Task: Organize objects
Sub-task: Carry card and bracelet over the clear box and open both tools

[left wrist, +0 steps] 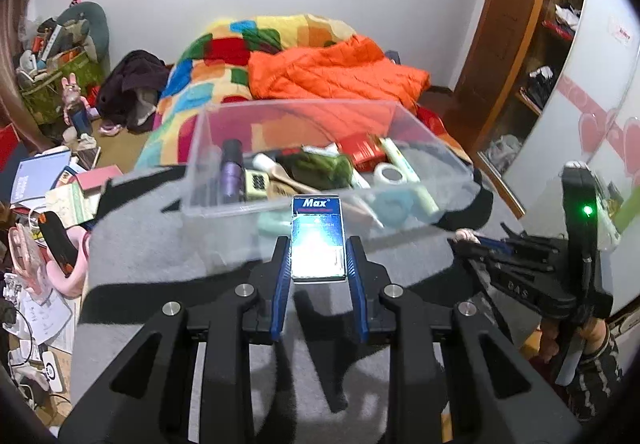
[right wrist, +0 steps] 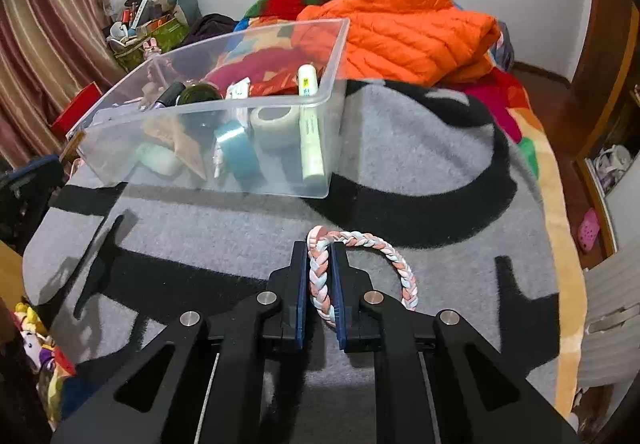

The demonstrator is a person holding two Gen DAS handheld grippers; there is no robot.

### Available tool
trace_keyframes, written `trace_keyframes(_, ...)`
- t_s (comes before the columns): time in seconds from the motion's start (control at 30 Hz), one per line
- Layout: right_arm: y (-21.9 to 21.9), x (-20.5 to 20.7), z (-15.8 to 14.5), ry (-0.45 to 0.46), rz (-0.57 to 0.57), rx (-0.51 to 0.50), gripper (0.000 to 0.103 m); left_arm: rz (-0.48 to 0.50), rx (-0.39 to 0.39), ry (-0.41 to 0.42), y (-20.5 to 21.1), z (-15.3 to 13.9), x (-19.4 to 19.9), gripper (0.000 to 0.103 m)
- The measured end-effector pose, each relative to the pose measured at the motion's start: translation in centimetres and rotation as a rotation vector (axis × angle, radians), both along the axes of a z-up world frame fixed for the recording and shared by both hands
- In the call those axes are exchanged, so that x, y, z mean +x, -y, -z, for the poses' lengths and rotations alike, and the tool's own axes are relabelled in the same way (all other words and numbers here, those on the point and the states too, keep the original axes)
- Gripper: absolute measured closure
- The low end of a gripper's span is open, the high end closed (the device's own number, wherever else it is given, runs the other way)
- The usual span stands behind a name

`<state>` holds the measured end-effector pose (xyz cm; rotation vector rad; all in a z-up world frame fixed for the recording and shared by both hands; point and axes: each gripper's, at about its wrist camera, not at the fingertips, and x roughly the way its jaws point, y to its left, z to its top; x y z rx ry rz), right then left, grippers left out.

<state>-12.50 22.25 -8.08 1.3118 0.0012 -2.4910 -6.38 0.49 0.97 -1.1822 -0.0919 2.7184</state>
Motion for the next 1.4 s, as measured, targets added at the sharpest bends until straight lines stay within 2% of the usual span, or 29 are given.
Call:
trace_keyframes(0.17,0.7,1.2,-2.9,-0.059,-0.04,-0.071,0.093,-0.018,0.008,-0.043,0.9,-1.6,-0.4,0.076)
trace_keyframes(0.33,2.2,2.0,-7.1,-0.166,-0.092,-0.112,0.093,-0.035,0.005,-0.082,1.4,-2.9,-1.1,0.076)
trace_keyframes(0.47,4.0,1.4,-10.4,-0.264,-0.13,-0.113,0.093,-0.044,0.002,-0.091,1.7,-3.4,-2.3,0.076)
trace_keyframes(0.63,6.1,-0.6,-12.4,-0.332,-0.154,-0.089,0.093,-0.053,-0.004,-0.081,2.0,-3.3,-4.0,0.076)
trace_keyframes(0.8,8.0,-3.4,-11.9,-0.314,-0.164,-0.062,0.093,-0.059,-0.014,-0.051,2.4,-2.3,-6.3,0.076)
trace_keyframes(1.07,9.9,-6.7,-7.6,-0.201,-0.192,-0.006,0.093,-0.062,0.009,0.059,2.7,1.3,-9.3,0.076)
trace_keyframes(1.27,10.1,-7.8,-5.2,-0.125,-0.204,0.033,0.093,-0.04,0.001,0.078,2.1,2.5,-9.6,0.076)
trace_keyframes(1.37,9.9,-7.9,-5.0,-0.094,-0.218,0.028,0.084,-0.027,-0.003,0.076,1.8,2.3,-9.4,0.073)
trace_keyframes(1.4,9.8,-7.8,-5.0,-0.093,-0.218,0.026,0.077,-0.024,-0.002,0.075,1.7,2.2,-9.3,0.07)
